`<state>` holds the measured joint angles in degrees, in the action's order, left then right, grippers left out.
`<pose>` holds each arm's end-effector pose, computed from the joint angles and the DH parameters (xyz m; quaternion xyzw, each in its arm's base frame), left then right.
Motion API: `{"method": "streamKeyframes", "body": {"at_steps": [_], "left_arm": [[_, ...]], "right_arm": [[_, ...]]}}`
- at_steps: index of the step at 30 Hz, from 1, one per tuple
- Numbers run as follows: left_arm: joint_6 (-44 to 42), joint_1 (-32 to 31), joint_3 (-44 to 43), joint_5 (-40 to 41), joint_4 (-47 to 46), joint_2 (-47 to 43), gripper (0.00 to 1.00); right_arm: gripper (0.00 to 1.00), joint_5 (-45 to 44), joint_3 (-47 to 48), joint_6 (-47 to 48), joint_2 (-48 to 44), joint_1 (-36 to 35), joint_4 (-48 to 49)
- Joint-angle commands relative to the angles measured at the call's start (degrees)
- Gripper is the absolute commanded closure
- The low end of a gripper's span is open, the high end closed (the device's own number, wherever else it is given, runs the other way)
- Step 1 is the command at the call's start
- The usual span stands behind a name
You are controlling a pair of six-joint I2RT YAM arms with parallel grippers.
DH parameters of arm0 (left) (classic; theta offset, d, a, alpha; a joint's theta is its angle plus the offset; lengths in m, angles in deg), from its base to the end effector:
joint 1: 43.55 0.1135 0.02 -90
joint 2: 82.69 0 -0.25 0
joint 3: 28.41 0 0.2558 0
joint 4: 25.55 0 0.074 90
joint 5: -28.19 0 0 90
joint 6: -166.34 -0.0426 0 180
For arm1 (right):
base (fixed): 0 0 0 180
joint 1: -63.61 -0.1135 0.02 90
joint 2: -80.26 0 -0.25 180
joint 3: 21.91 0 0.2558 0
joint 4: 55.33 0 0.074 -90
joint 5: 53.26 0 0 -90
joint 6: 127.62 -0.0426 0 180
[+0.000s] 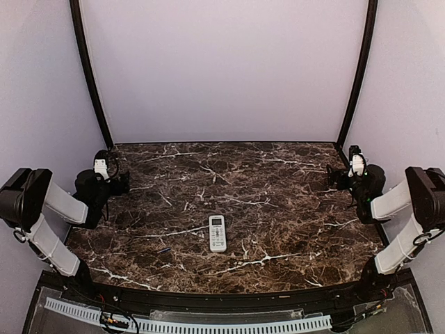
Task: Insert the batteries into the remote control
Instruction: Pick up the remote control from the center of the board.
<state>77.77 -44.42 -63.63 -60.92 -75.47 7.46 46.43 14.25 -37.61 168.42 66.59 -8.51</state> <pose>0.2838 -0.0036 0.1440 -0.0088 0.7373 -0.0078 0.6755 0.2850 -0.0077 0.1513 -0.0379 0.7369 0.0448 0.6734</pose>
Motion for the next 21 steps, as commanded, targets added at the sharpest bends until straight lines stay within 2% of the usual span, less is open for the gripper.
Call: {"method": "streamKeyframes", "body": {"at_steps": [1,8,10,11,14,17,18,20,21], "left_arm": [[-1.08,0.42,-1.16,-0.63,-1.84,0.19,0.01],[-1.08,0.42,-1.20,-0.63,-1.91,0.15,0.01],[-1.08,0.42,-1.14,-0.62,-1.91,0.20,0.01],[-1.08,0.42,-1.17,-0.62,-1.91,0.18,0.01],[-1.08,0.53,-1.60,-2.53,-1.10,0.06,0.01],[-3.33,0.47,-4.80,-5.33,7.00,-3.88,0.01],[-3.22,0.44,-8.61,-4.48,15.99,-6.93,0.01],[0.23,0.27,-13.19,-1.91,24.49,-11.74,0.01],[1.29,0.21,-14.01,-2.10,25.40,-13.50,0.01]], "right_arm": [[0.02,0.75,0.86,0.78,0.61,-0.33,2.54],[0.02,0.76,0.52,0.70,0.45,-0.27,3.38],[0.02,-0.31,-0.01,0.77,-3.19,-0.74,1.92],[0.02,-1.50,0.76,0.51,-6.87,-1.11,-2.76],[0.02,-1.83,7.84,-7.08,-17.17,-1.28,-26.37],[0.10,6.18,10.60,-14.35,-21.74,-3.47,-34.43],[0.13,6.92,11.06,-15.82,-22.81,-5.64,-35.59],[0.17,4.48,13.02,-18.11,-24.17,-11.44,-40.28],[0.18,0.87,14.51,-18.87,-24.19,-15.23,-43.57]]}}
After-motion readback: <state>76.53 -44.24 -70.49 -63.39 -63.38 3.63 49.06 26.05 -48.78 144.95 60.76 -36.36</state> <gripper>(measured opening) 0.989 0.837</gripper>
